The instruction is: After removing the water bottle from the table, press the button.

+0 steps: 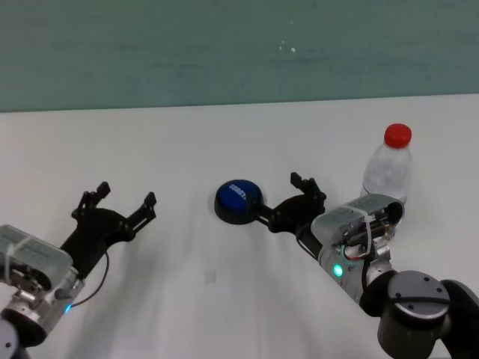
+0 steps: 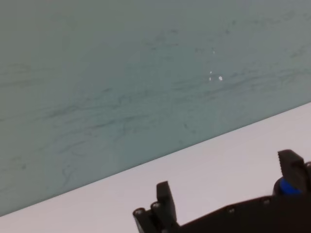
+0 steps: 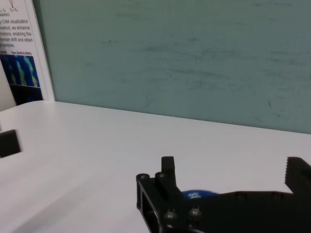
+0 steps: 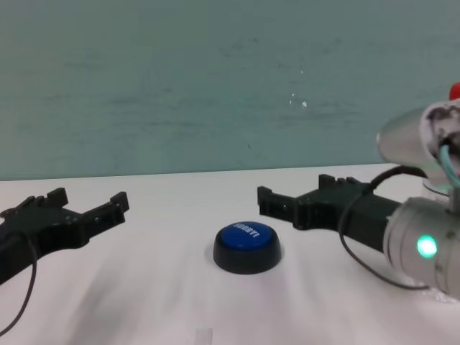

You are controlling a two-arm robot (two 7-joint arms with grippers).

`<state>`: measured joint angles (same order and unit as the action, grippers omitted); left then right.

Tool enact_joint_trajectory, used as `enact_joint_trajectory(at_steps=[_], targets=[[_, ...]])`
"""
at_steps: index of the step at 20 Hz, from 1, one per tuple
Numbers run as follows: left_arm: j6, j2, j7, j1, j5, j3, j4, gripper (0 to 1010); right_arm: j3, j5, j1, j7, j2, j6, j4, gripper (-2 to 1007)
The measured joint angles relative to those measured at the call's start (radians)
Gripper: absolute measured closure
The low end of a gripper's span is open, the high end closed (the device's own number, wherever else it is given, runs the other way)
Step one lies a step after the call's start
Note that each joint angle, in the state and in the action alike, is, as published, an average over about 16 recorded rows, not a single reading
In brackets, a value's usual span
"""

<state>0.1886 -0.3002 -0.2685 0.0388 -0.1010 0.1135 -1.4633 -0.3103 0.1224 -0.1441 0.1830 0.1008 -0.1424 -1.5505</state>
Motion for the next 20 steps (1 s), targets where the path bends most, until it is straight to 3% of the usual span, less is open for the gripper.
enact_joint_trajectory(at_steps=[10,20], targets=[[0.0,0.0,0.0,0.0,0.0,0.0,0.0,7,0.022,-0.007,0.112,-0.02,0.019,-0.008,-0.104,5],[0.0,0.0,0.0,0.0,0.0,0.0,0.0,7,0.041,-0.009,0.145,-0.021,0.027,-0.006,-0.126,5]])
